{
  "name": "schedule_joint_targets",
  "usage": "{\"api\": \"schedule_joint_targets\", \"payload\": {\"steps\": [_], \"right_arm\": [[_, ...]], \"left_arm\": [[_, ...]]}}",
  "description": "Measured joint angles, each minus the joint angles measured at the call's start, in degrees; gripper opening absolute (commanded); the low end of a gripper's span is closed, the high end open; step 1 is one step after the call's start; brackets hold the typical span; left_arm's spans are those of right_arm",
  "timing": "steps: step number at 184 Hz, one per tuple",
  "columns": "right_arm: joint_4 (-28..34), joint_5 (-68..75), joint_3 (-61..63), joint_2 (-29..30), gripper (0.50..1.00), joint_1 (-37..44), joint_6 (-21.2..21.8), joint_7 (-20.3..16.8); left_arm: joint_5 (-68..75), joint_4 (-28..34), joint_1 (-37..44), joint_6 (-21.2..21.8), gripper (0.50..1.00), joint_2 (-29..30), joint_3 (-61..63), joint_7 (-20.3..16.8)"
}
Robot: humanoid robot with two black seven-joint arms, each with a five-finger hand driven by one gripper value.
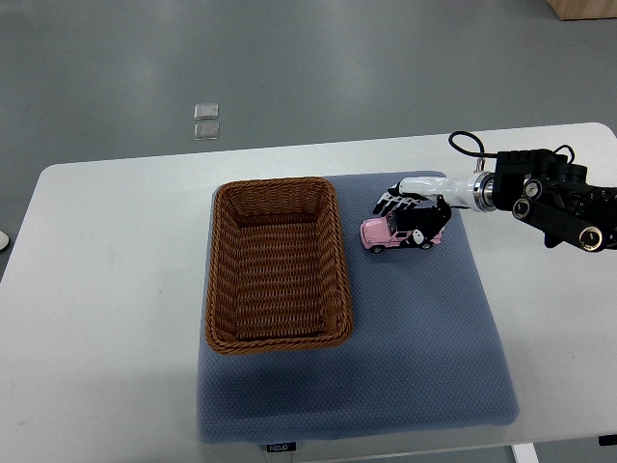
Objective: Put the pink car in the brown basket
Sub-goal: 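Lower the right hand and close its fingers around the pink car, then lift the pink car with the right hand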
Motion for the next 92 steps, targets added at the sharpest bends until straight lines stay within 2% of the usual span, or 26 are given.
{"api": "schedule_joint_targets", "payload": {"steps": [13, 24, 31, 92], "right_arm": [[0.00, -0.10, -0.27, 0.00, 0.560, -0.14, -0.22, 0.14], [0.00, -0.38, -0.78, -0.01, 0.535, -0.15, -0.40, 0.27], [-0.01, -0.64, -1.01, -0.04, 0.500, -0.14, -0.49, 0.33], [0.85, -0.69, -1.03, -3.16, 0.500, 3.01, 0.96, 1.43]], "left_arm": [[0.00, 0.00, 0.00, 0.00, 1.000, 0.00, -0.03, 0.00], [0.00, 0.00, 0.00, 0.00, 1.000, 0.00, -0.03, 0.00], [0.00, 0.00, 0.00, 0.00, 1.000, 0.00, -0.04, 0.00], [-0.02, 0.00, 0.00, 0.00, 1.000, 0.00, 0.02, 0.00]]}}
